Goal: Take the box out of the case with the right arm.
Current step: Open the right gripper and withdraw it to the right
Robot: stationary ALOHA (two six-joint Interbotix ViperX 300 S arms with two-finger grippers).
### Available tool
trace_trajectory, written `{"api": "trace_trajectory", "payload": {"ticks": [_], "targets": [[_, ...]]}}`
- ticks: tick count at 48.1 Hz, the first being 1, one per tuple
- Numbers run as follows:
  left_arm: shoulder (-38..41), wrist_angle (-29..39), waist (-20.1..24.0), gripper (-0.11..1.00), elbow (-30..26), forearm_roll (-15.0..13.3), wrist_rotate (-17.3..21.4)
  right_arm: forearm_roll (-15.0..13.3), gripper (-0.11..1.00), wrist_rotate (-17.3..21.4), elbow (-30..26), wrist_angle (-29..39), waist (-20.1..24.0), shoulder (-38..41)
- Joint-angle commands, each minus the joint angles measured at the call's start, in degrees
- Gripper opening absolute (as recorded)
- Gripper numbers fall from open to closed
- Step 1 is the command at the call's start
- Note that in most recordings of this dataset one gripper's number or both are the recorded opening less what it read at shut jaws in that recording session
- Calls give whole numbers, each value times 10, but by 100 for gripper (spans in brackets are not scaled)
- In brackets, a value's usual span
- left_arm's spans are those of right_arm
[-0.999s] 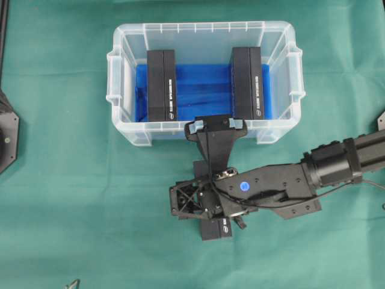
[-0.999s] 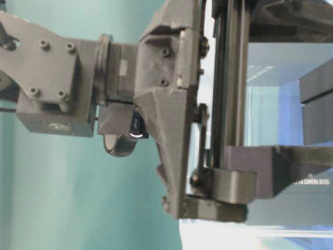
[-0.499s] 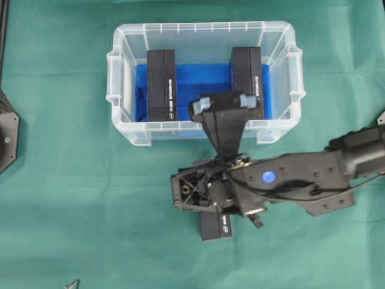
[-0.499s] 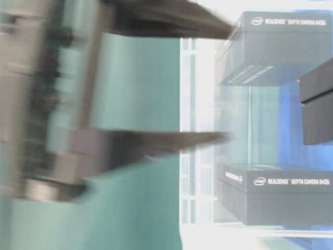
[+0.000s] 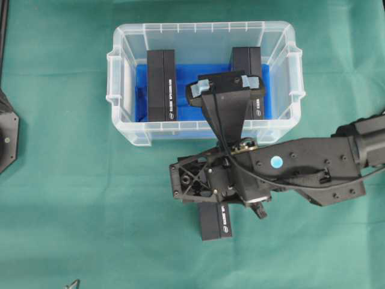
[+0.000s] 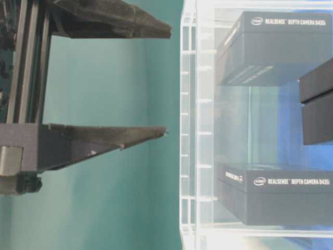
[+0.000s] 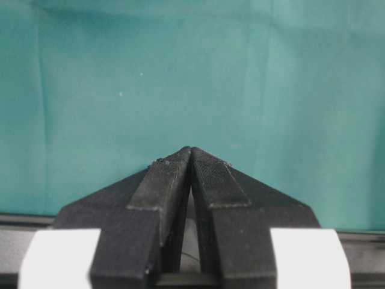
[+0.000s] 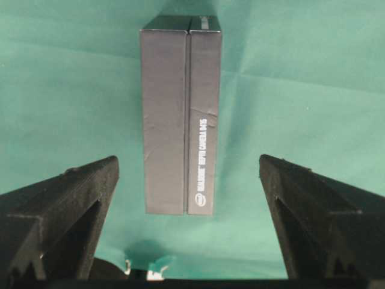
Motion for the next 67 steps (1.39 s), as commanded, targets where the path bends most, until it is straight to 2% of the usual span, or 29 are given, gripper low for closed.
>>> {"api": "trace_trajectory", "payload": {"ticks": [1,10,20,42,50,67], "targets": [[-1,-2,-2,0,-11,2,0,2,92,-2,6,3,0,-33],[-4,-2,-2,0,-11,2,-1,14,92,4,74,-12,3,-76],[-4,-2,-2,0,-11,2,0,14,92,32,164,-23,9,-142],[-4,-2,-2,0,-11,4,4,15,92,85,383,-23,34,-353],[-3,-2,-3,0,-10,4,4,12,92,84,416,-19,34,-396],[0,-2,-3,0,-10,4,5,0,92,60,437,-22,32,-398]]}}
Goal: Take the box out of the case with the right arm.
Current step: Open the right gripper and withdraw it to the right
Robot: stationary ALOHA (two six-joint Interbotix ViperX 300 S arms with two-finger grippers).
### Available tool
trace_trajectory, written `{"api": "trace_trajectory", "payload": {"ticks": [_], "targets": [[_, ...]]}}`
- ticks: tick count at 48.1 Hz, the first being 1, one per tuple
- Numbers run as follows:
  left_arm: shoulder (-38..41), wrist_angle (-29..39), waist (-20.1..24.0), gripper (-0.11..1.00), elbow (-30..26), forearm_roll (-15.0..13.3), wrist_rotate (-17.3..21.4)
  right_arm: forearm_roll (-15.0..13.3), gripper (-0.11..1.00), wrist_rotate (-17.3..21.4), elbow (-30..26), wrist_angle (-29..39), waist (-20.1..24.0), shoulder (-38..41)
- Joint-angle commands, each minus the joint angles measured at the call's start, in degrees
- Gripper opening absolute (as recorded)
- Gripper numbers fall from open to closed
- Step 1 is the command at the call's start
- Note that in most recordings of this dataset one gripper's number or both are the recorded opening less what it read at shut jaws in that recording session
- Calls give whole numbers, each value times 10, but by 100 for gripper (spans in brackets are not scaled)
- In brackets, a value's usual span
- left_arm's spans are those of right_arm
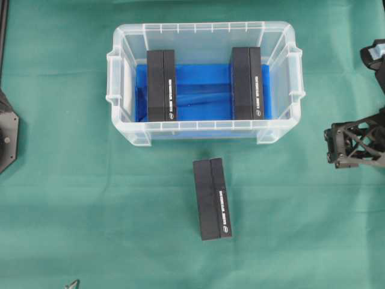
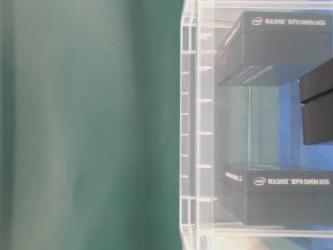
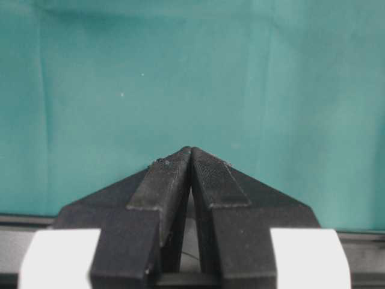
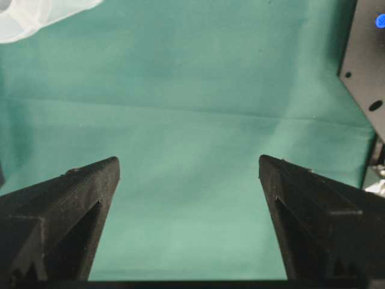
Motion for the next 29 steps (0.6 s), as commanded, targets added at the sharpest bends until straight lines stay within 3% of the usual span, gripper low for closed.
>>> {"api": "trace_trajectory", "payload": {"ticks": [1,13,29], "targets": [[2,-3,-2,0,-10,2,1,-3,92,-6,-4,-2,-1,-6],[2,-3,-3,0,-9,2,1,-6,92,-59,8,-3,-67,-25],[1,-3,-2,0,-9,2,1,-16,92,-218,13,-24,-238,-31]]}}
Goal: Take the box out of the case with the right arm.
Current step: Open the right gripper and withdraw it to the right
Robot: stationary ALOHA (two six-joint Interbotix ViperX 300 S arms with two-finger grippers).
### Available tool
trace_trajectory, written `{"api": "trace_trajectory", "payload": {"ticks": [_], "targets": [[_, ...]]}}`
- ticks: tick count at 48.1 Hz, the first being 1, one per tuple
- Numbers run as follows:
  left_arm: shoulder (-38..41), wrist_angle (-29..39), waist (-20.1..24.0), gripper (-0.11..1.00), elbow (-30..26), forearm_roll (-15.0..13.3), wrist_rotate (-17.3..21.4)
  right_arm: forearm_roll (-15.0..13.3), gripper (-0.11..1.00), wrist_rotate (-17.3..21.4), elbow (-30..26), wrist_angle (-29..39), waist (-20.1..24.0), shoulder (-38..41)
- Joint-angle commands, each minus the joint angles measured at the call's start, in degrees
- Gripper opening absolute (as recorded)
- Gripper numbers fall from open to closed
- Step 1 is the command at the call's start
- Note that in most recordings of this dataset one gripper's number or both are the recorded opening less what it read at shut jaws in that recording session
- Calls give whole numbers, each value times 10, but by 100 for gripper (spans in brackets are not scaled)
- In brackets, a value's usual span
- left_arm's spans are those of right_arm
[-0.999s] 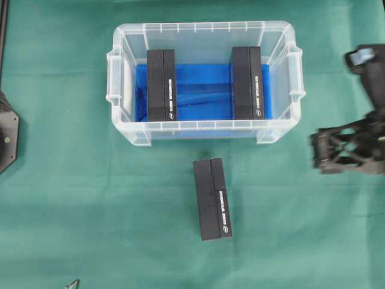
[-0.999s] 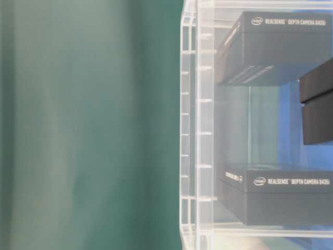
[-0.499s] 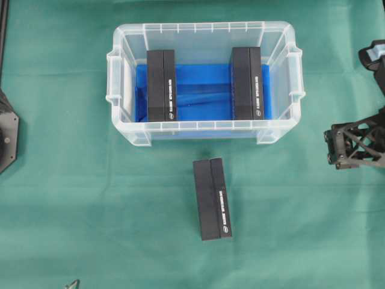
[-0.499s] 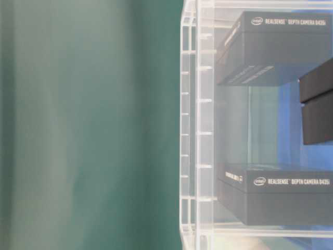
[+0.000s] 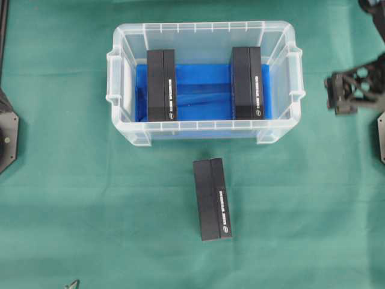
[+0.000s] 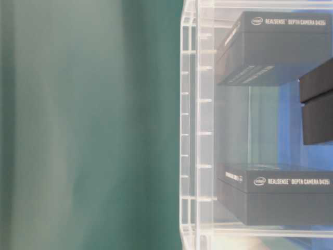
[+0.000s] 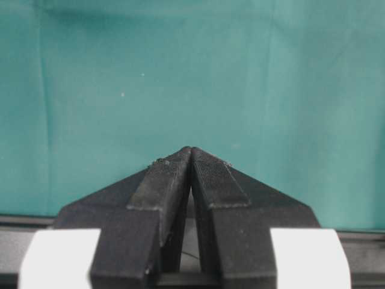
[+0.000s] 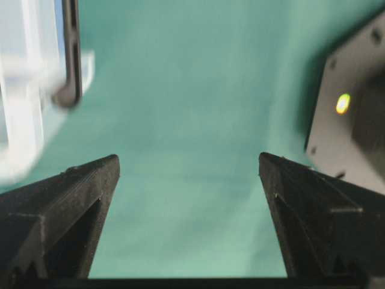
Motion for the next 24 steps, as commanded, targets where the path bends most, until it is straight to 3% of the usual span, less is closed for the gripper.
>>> {"api": "trace_trajectory", "payload": {"ticks": [1,11,24], "targets": [[0,-2,-2,0,-9,2,1,-7,92,-42,-2,-21,-51,-5],[0,-2,-3,0,-9,2,1,-1,92,-116,-3,-63,-131,9],[0,-2,-2,0,-8,2,1,11,92,-125,-2,-64,-140,14]]}}
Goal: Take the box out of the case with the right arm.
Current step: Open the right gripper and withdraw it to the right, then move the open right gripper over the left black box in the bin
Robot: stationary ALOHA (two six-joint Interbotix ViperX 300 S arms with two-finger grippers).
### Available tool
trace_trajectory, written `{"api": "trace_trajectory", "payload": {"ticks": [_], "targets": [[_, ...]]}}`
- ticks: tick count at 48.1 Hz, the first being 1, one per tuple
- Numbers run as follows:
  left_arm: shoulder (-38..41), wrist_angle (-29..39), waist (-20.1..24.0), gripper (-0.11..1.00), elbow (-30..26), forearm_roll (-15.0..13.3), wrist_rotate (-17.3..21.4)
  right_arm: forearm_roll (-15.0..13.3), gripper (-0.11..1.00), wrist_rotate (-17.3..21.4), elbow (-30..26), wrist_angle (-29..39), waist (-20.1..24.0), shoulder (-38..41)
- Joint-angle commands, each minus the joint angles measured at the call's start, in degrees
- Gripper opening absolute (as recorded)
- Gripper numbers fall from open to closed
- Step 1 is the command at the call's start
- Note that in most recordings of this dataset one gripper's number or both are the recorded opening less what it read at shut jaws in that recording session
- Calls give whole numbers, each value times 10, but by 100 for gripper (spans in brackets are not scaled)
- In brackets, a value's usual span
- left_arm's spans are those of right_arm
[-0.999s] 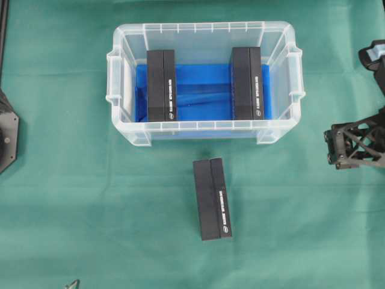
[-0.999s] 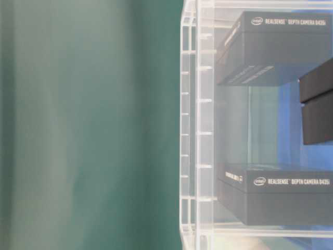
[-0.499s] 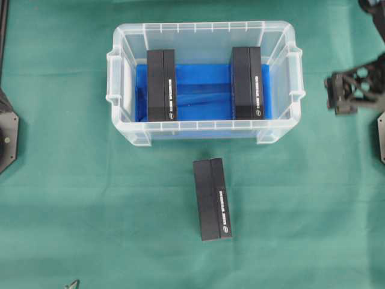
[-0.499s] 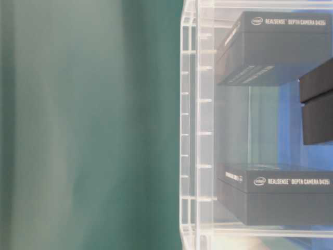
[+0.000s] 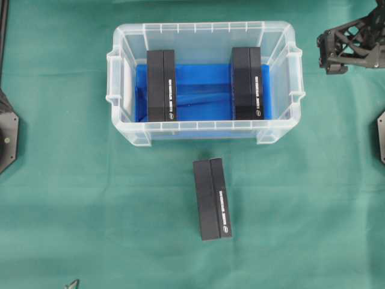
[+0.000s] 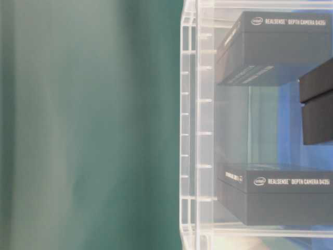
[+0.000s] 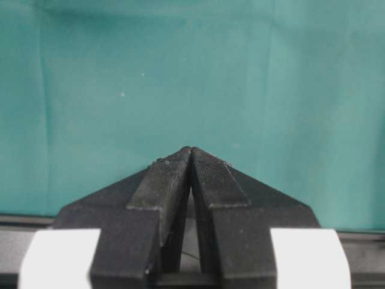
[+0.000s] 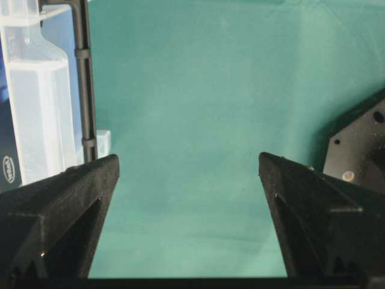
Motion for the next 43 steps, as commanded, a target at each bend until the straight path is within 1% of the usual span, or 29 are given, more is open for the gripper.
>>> {"api": "trace_trajectory", "payload": {"ticks": [1,25,30,35,43], "targets": [[1,-3,-2,0,-8,2,1,4,92,-1,-7,-3,-2,-3],[1,-3,-2,0,-8,2,0,4,92,0,-8,-2,-2,-2],[3,-3,-2,0,-9,2,0,11,92,1,-11,-4,-2,1],[3,-3,-2,0,-9,2,-1,19,92,1,-29,-12,0,15],[4,-3,-2,0,-9,2,-1,19,91,0,-81,-26,10,69]]}}
